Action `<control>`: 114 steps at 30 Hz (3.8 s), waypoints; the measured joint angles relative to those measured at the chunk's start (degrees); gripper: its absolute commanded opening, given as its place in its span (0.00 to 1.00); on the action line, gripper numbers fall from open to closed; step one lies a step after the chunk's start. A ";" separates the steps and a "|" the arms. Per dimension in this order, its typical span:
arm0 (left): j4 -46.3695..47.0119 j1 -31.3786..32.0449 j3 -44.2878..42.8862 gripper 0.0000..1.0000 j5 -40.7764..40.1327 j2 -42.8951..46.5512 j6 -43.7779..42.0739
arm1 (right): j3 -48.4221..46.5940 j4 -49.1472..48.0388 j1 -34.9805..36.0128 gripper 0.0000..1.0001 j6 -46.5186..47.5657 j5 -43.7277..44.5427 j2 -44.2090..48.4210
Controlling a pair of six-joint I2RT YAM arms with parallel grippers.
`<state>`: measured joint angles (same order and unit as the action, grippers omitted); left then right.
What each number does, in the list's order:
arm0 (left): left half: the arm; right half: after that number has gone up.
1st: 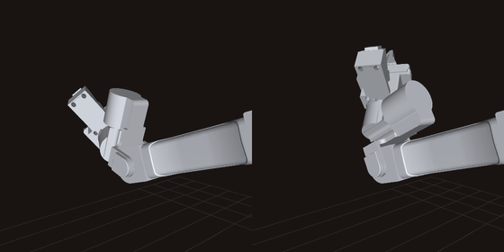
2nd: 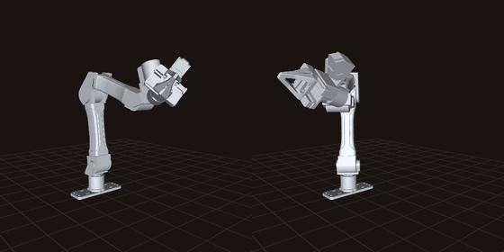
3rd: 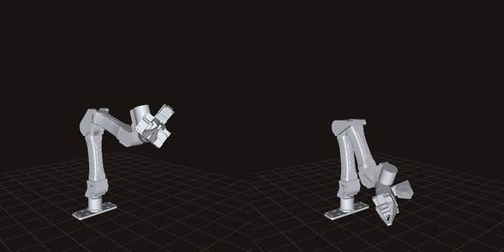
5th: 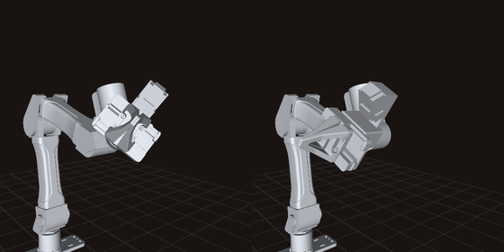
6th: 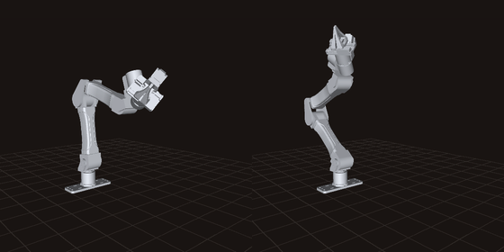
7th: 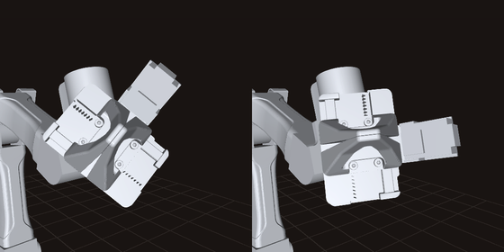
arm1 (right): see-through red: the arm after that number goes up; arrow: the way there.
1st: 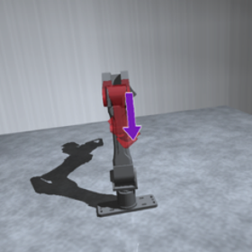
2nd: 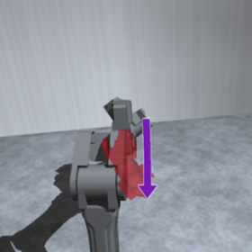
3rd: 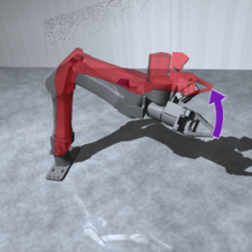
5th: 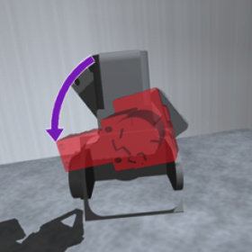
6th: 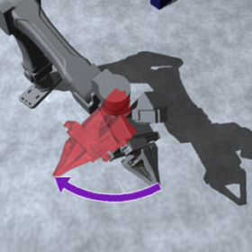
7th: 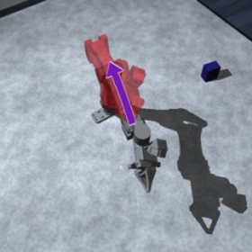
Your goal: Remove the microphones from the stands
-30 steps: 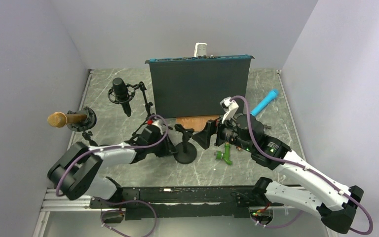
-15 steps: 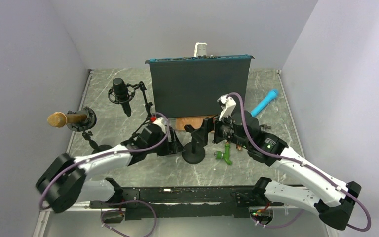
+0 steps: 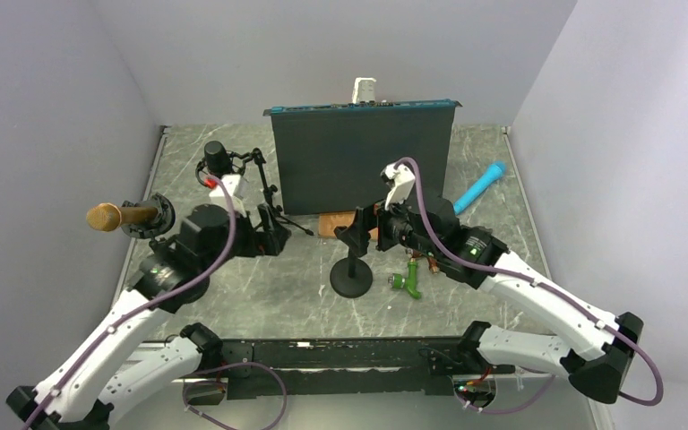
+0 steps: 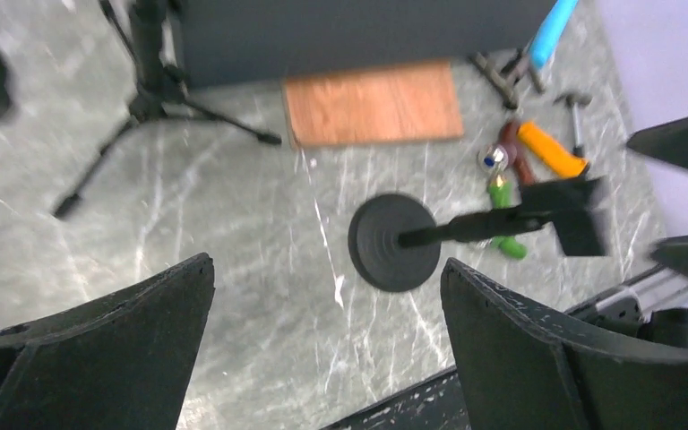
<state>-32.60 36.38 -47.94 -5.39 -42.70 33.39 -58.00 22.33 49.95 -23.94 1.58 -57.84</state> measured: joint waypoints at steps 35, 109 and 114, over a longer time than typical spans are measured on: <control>-21.53 -1.92 -30.34 0.98 -6.82 12.41 -5.09 | -24.24 -32.87 7.13 0.72 14.78 9.38 -44.65; -23.30 -1.92 -30.32 0.73 -2.54 0.87 -14.82 | -3.17 -51.54 14.99 0.00 18.14 7.28 -37.64; -22.49 -1.92 -29.00 0.52 -2.58 -0.24 -16.26 | -3.26 -51.36 15.08 0.00 18.16 7.30 -37.64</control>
<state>-55.09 34.46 -76.95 -7.97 -42.94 17.12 -61.25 -29.04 65.04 -5.78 8.88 -95.48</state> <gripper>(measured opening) 0.630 0.158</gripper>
